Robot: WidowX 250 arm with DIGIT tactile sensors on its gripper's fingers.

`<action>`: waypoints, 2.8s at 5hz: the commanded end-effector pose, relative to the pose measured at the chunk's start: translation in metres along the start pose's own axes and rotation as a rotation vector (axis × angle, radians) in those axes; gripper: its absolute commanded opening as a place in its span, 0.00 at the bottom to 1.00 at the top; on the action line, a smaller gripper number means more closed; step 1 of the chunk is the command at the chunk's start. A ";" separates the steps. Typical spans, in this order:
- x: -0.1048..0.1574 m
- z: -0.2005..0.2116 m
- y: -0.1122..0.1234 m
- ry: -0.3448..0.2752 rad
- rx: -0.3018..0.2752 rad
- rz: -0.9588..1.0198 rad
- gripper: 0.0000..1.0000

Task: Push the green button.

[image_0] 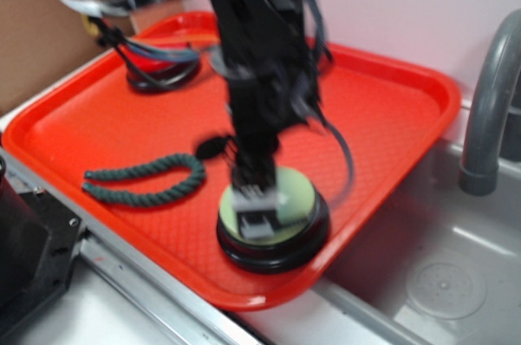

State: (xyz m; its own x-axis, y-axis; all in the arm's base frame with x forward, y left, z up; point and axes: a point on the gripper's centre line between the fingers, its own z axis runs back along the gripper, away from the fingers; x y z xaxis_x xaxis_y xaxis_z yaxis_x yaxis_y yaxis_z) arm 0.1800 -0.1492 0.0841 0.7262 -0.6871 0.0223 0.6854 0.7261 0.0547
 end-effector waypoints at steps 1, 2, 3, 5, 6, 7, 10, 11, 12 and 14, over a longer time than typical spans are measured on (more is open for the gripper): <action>-0.010 0.073 0.017 -0.088 0.032 0.086 1.00; -0.014 0.081 0.020 -0.081 0.034 0.097 1.00; -0.016 0.091 0.019 -0.084 0.040 0.112 1.00; -0.016 0.051 0.016 -0.054 0.014 0.137 1.00; -0.007 0.010 0.003 -0.045 -0.042 0.121 1.00; 0.002 -0.020 -0.023 0.016 -0.093 0.069 1.00; 0.010 -0.019 -0.027 0.016 -0.081 0.010 1.00; 0.016 0.026 -0.014 -0.011 -0.052 0.005 1.00; 0.008 0.052 -0.006 -0.005 -0.040 0.029 1.00; -0.009 0.073 -0.002 0.011 -0.067 0.113 1.00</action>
State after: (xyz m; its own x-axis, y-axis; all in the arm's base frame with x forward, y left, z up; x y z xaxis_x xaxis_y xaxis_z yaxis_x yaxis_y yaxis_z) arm 0.1778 -0.1336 0.1390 0.7971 -0.6005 -0.0626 0.6009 0.7992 -0.0157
